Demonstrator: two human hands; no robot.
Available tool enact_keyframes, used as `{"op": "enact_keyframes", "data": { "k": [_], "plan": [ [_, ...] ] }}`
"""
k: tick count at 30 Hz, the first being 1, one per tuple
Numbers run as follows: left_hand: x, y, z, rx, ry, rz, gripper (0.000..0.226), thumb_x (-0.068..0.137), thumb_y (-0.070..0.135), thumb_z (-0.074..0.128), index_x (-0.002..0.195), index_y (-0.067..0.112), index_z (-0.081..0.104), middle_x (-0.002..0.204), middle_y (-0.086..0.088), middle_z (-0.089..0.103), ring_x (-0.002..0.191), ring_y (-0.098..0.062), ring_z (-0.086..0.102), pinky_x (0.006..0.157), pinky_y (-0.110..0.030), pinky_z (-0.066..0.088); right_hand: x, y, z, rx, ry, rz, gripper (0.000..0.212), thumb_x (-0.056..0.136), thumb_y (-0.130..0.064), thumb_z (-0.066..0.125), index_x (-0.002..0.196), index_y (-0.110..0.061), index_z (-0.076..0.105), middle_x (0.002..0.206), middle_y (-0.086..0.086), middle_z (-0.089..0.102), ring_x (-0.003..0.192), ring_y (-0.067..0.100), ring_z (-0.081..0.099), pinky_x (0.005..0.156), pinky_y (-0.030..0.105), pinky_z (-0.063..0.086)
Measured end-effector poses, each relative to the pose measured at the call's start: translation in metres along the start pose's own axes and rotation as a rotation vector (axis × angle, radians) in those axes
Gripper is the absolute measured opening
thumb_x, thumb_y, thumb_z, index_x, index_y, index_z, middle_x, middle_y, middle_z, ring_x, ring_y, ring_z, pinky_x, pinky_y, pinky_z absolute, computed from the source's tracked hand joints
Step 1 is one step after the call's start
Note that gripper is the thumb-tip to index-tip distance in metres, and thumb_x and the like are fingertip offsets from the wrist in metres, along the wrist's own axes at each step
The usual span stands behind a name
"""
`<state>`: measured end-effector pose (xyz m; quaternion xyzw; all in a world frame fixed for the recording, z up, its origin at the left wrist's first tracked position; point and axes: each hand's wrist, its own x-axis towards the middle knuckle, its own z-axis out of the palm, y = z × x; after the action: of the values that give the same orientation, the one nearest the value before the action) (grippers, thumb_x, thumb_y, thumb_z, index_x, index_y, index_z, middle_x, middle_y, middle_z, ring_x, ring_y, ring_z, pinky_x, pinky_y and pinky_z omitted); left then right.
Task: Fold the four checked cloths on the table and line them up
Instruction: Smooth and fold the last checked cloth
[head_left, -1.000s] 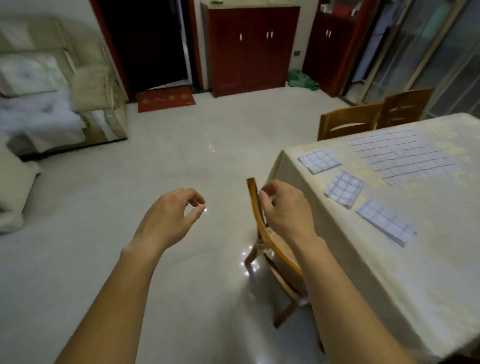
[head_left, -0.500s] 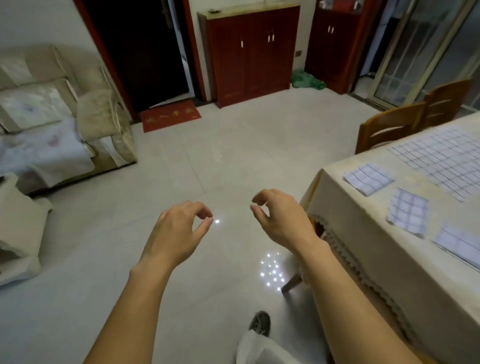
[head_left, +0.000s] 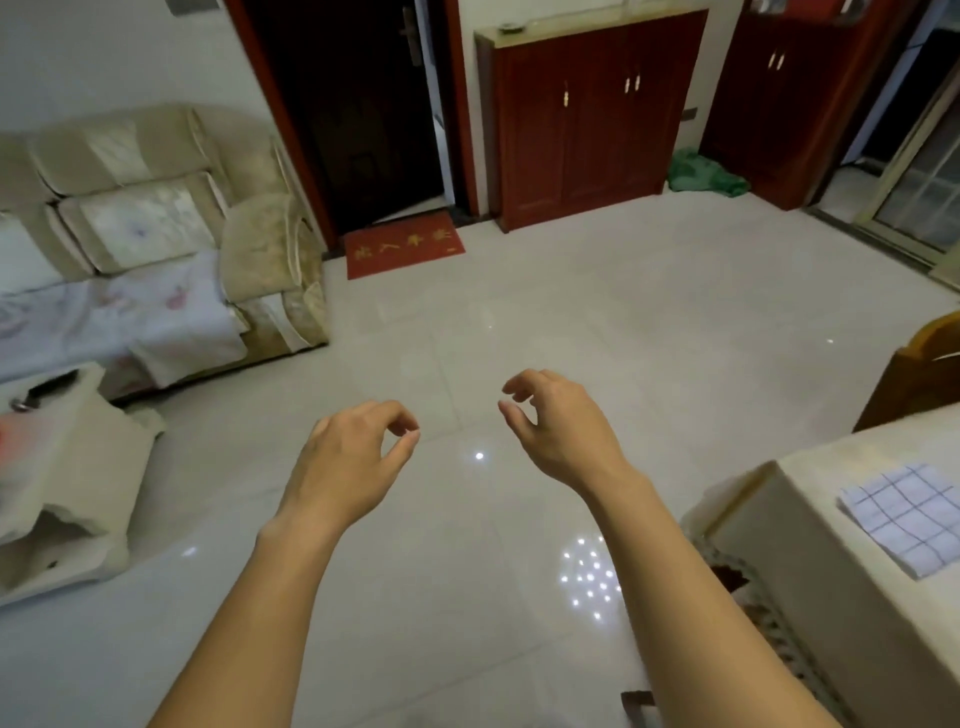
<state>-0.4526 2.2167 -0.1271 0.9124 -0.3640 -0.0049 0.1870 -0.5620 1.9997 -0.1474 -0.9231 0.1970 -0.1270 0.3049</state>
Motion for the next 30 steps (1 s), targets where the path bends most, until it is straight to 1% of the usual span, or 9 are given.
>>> {"op": "enact_keyframes", "data": {
  "k": [5, 10, 14, 18, 25, 30],
  "plan": [
    [0.107, 0.002, 0.036, -0.084, -0.048, 0.103, 0.010, 0.100, 0.036, 0.059, 0.104, 0.031, 0.066, 0.100, 0.019, 0.063, 0.098, -0.008, 0.060, 0.093, -0.033, 0.047, 0.065, 0.045, -0.004, -0.054, 0.051, 0.108, 0.027, 0.099, -0.039, 0.056, 0.120, -0.024, 0.064, 0.111, -0.007, 0.066, 0.100, 0.014, 0.063, 0.083, 0.036, 0.053],
    [0.227, 0.001, 0.067, -0.182, -0.069, 0.209, 0.012, 0.101, 0.036, 0.059, 0.106, 0.030, 0.067, 0.103, 0.015, 0.066, 0.099, -0.009, 0.062, 0.096, -0.035, 0.049, 0.148, 0.074, -0.017, -0.113, 0.132, 0.209, 0.025, 0.100, -0.040, 0.056, 0.117, -0.024, 0.065, 0.108, -0.009, 0.066, 0.097, 0.012, 0.063, 0.080, 0.034, 0.054],
    [0.323, 0.003, 0.072, -0.251, -0.107, 0.291, 0.013, 0.101, 0.036, 0.058, 0.107, 0.030, 0.067, 0.104, 0.015, 0.066, 0.101, -0.009, 0.062, 0.098, -0.036, 0.049, 0.218, 0.082, -0.029, -0.138, 0.194, 0.285, 0.022, 0.099, -0.039, 0.056, 0.112, -0.025, 0.067, 0.107, -0.010, 0.066, 0.095, 0.012, 0.063, 0.080, 0.036, 0.054],
    [0.401, 0.014, 0.080, -0.258, -0.137, 0.377, 0.013, 0.101, 0.035, 0.058, 0.108, 0.030, 0.068, 0.104, 0.014, 0.067, 0.100, -0.009, 0.062, 0.098, -0.036, 0.049, 0.271, 0.101, -0.041, -0.134, 0.301, 0.355, 0.019, 0.098, -0.039, 0.056, 0.110, -0.027, 0.066, 0.106, -0.012, 0.066, 0.092, 0.011, 0.063, 0.079, 0.036, 0.055],
    [0.497, 0.072, 0.132, -0.242, -0.244, 0.530, 0.013, 0.100, 0.035, 0.058, 0.107, 0.029, 0.068, 0.104, 0.014, 0.068, 0.097, -0.009, 0.062, 0.094, -0.037, 0.050, 0.303, 0.177, -0.063, -0.150, 0.352, 0.560, 0.020, 0.098, -0.039, 0.056, 0.109, -0.026, 0.068, 0.105, -0.011, 0.067, 0.091, 0.011, 0.063, 0.080, 0.035, 0.055],
    [0.567, 0.137, 0.167, -0.201, -0.288, 0.607, 0.013, 0.101, 0.036, 0.057, 0.107, 0.031, 0.068, 0.104, 0.015, 0.068, 0.098, -0.010, 0.063, 0.092, -0.035, 0.051, 0.338, 0.249, -0.099, -0.108, 0.440, 0.629, 0.019, 0.099, -0.035, 0.056, 0.109, -0.024, 0.068, 0.106, -0.009, 0.068, 0.095, 0.012, 0.063, 0.082, 0.034, 0.054]
  ]
}}
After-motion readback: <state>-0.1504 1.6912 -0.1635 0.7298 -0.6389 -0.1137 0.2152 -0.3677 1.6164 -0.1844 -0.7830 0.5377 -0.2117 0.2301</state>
